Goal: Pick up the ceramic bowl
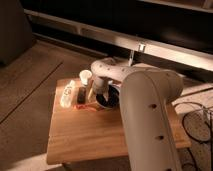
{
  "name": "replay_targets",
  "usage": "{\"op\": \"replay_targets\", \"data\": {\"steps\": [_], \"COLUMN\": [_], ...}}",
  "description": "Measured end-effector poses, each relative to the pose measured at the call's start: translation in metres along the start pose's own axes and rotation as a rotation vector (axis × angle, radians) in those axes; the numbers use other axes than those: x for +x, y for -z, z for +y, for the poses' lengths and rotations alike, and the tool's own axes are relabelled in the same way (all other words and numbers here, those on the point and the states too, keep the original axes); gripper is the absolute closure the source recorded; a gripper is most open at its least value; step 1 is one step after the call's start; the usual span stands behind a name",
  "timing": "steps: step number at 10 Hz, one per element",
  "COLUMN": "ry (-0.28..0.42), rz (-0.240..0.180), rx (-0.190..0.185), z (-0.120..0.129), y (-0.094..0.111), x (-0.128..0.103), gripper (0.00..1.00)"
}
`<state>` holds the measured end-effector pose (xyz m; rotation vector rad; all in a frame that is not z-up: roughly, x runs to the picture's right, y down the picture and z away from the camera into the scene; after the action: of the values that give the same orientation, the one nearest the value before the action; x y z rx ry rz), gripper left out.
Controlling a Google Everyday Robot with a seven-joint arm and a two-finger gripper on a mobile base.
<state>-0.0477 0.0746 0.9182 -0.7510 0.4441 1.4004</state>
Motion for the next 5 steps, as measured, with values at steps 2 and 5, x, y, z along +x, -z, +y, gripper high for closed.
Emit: {"op": "replay_targets", "data": {"steps": [2, 5], "ry": [0.038, 0.120], "rz": [0.034, 0.057], "rx": [-0.007, -0.020], "z": [0.010, 0.022], "y": [-0.010, -0.014], "x": [-0.001, -0.005], "gripper": [0.49, 0.82]}}
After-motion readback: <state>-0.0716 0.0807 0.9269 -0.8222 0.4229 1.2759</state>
